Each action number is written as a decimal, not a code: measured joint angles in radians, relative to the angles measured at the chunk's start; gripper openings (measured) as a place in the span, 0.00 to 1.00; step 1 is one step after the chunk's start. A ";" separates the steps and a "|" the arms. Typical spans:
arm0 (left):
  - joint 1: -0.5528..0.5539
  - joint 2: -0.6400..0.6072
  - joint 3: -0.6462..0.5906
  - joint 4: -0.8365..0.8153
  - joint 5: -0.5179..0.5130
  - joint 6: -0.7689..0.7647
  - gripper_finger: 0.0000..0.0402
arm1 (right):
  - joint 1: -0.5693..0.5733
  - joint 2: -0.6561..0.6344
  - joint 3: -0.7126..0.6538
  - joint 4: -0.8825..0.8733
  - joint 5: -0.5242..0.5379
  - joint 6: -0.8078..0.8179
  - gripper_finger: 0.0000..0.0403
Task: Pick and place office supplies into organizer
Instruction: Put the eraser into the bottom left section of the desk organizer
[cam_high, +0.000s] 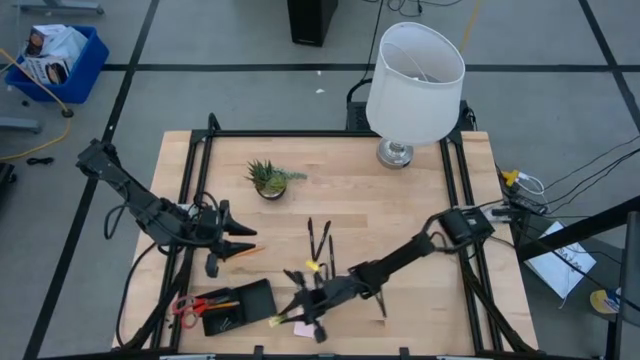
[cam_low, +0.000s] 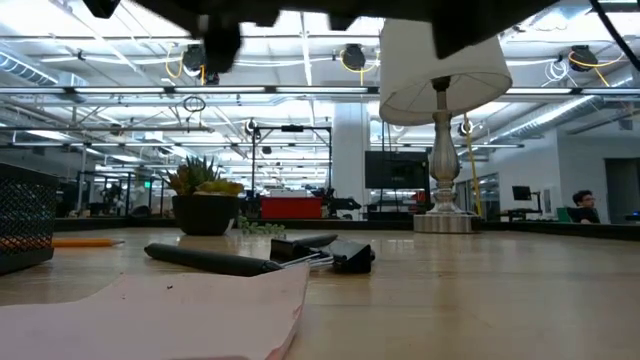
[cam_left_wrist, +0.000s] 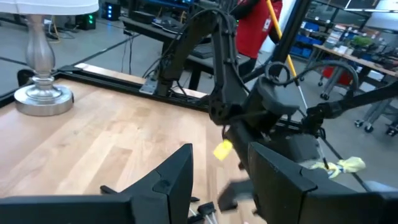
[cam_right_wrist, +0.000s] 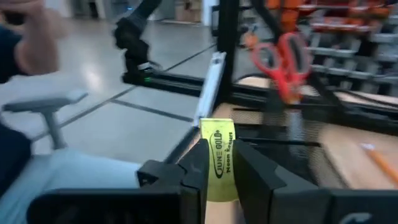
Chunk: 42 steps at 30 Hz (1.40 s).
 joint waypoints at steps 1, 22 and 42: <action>0.000 0.000 0.000 0.000 0.002 -0.002 0.40 | -0.001 0.022 0.030 -0.006 -0.018 0.002 0.13; -0.006 0.077 0.000 -0.036 0.106 -0.048 0.40 | 0.004 -0.002 0.167 -0.350 0.393 -0.286 0.13; -0.006 0.228 0.000 0.132 0.113 -0.271 0.40 | 0.070 -0.020 0.163 -0.341 1.002 -0.821 0.13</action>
